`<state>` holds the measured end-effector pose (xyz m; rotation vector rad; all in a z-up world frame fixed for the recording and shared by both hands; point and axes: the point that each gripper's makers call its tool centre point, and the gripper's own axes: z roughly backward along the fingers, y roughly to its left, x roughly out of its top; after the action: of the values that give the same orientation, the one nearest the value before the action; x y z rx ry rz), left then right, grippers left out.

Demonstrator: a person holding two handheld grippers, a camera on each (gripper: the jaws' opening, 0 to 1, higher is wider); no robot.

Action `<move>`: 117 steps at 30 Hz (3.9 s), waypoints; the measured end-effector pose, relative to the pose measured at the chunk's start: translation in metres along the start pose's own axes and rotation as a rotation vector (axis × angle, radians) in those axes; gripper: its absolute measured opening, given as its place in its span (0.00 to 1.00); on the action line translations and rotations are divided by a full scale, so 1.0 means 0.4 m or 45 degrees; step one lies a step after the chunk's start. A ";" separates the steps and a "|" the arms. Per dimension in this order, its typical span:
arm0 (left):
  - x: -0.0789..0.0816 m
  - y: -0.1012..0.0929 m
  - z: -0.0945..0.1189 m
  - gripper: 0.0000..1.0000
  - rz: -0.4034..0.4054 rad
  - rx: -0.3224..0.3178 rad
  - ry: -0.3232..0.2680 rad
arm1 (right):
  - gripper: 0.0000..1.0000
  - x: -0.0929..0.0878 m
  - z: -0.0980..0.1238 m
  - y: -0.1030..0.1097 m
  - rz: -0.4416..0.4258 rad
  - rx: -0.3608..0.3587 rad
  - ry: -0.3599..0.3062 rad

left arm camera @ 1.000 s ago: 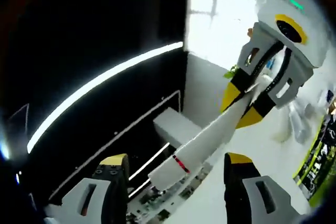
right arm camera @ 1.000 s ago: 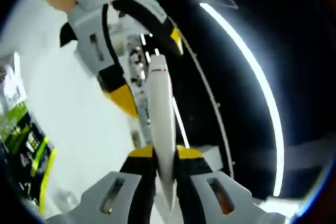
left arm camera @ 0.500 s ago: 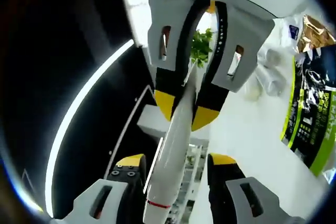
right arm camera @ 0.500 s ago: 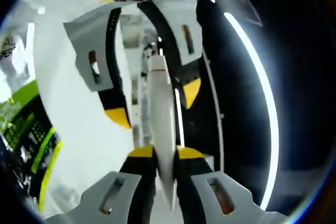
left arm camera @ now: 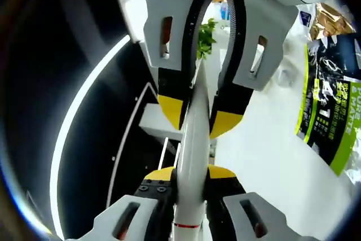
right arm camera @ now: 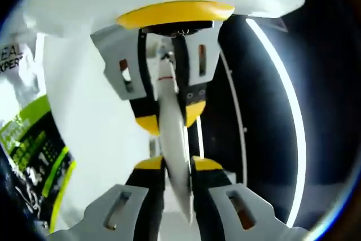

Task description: Arrange the skincare products in the storage area until every visible bottle or jar stands upright without overlapping.

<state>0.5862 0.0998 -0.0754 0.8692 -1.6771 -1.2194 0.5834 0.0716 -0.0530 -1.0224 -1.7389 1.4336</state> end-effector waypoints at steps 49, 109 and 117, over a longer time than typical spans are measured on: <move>0.180 0.041 0.113 0.18 2.393 -1.163 -0.735 | 0.43 -0.020 0.083 -0.155 -2.489 0.448 -0.850; 0.152 -0.042 0.090 0.15 1.913 -1.152 -0.605 | 0.18 0.003 0.094 -0.133 -2.415 0.498 -0.930; 0.061 -0.026 0.065 0.15 2.046 -1.047 -0.535 | 0.39 0.044 0.097 -0.103 -2.317 0.660 -0.914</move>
<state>0.5535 0.0842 -0.0834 -1.1570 -1.2760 -0.6867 0.5349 0.0646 -0.0197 1.3072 -1.5384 0.7392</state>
